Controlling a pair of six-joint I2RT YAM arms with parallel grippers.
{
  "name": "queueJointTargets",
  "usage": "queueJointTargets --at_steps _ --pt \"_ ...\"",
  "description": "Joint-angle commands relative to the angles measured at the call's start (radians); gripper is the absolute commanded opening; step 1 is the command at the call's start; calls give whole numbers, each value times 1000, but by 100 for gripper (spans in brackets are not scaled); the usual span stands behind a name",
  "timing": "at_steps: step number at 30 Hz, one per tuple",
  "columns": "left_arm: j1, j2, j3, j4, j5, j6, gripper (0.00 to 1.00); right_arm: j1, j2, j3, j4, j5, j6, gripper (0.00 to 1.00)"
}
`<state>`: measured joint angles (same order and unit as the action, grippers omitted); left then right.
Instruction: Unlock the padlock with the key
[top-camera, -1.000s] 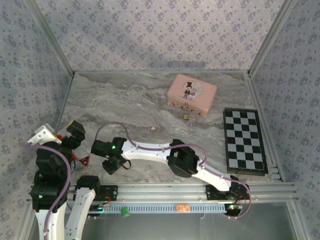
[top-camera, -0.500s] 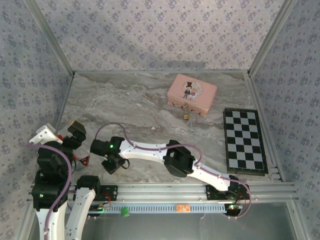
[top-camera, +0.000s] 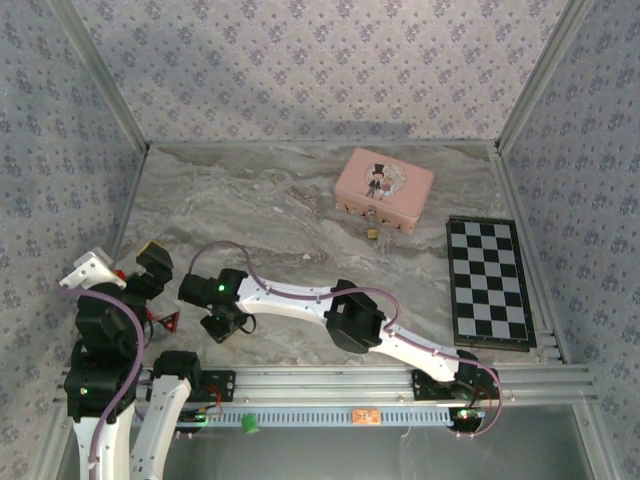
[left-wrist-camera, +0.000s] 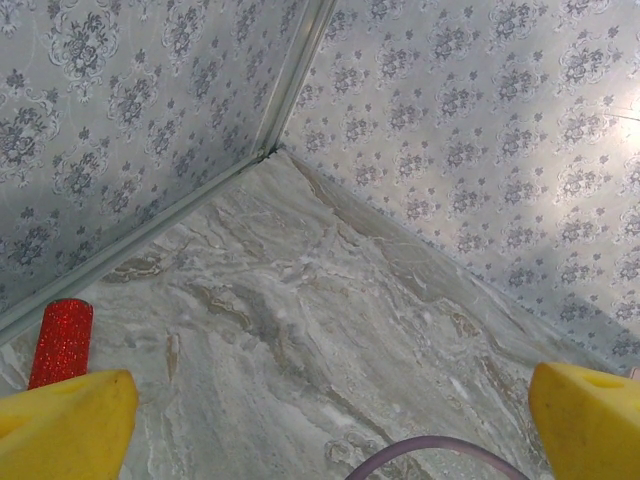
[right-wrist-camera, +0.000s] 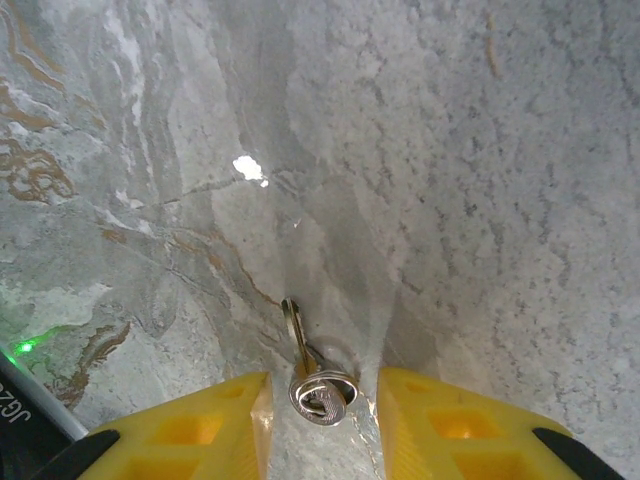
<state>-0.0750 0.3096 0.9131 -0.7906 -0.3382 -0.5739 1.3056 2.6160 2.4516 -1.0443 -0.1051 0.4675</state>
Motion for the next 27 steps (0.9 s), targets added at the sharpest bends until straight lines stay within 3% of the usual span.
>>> queueJointTargets --at_steps 1,15,27 --pt "-7 -14 -5 5 -18 -3 100 2 49 48 -62 -12 19 32" --pt "-7 -10 -5 7 -21 -4 100 5 85 125 -145 43 32 19" --pt "-8 -4 -10 10 -18 -4 100 21 -15 8 -98 159 27 8"
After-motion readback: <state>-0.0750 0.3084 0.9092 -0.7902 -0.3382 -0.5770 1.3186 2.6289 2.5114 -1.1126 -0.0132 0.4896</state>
